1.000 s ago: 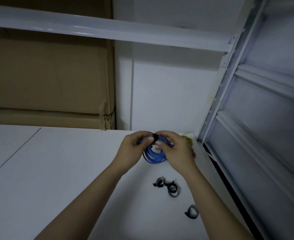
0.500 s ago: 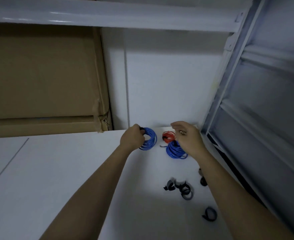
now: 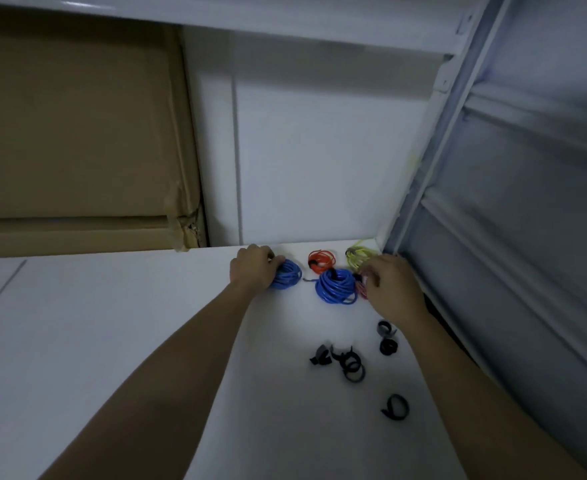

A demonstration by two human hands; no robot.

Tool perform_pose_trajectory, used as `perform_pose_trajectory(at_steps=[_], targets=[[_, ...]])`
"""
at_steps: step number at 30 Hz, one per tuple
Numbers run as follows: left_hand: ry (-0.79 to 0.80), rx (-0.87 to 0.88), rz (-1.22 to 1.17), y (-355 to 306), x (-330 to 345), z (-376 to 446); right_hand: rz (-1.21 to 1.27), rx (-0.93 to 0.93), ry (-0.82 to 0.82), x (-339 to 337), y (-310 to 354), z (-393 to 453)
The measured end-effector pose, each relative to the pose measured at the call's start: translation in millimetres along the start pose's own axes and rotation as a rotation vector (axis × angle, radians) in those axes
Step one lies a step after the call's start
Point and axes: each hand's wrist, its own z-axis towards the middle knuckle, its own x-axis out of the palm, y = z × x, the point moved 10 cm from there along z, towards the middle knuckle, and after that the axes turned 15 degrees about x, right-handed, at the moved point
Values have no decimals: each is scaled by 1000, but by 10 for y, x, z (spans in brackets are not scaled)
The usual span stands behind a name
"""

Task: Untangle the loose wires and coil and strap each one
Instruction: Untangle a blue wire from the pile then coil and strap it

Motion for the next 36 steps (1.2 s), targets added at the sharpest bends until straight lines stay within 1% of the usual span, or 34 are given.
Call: perform_pose_trajectory(at_steps=[3, 6, 8, 11, 14, 18, 22, 25, 28, 29, 31, 33, 36], targets=[[-107, 26, 108, -36, -266, -179, 10, -85, 9, 48, 231, -94], [-195, 59, 281, 49, -605, -544, 7, -238, 7, 199, 676, -245], [-190, 30, 392, 240, -828, -867, 6, -328, 30, 375, 1044, -366], [-190, -83, 493, 656, -1244, -1446, 6, -427, 72, 682, 1685, -596], [-212, -236, 528, 1206, -1803, -2241, 38, -574, 117, 1010, 2580, -1067], [-283, -475, 594, 2095, -2687, -3588, 100, -777, 195, 1384, 4026, -2009], [-356, -631, 604, 2933, -3414, -4782, 137, -940, 244, 1686, 5403, -3000], [-357, -669, 570, 3504, -3735, -5470, 128, -966, 334, 2029, 6211, -3634], [-317, -676, 520, 4032, -3931, -5949, 22, -896, 481, 2527, 6683, -4067], [-303, -677, 509, 4196, -3996, -6049, 3, -879, 490, 2642, 6785, -4171], [-271, -672, 482, 4527, -4113, -6185, -13, -885, 411, 2763, 7011, -4339], [-250, -658, 469, 4732, -4158, -6195, -2, -922, 307, 2748, 7155, -4422], [-223, -637, 447, 5174, -4265, -6197, 56, -979, 189, 2732, 7574, -4564]])
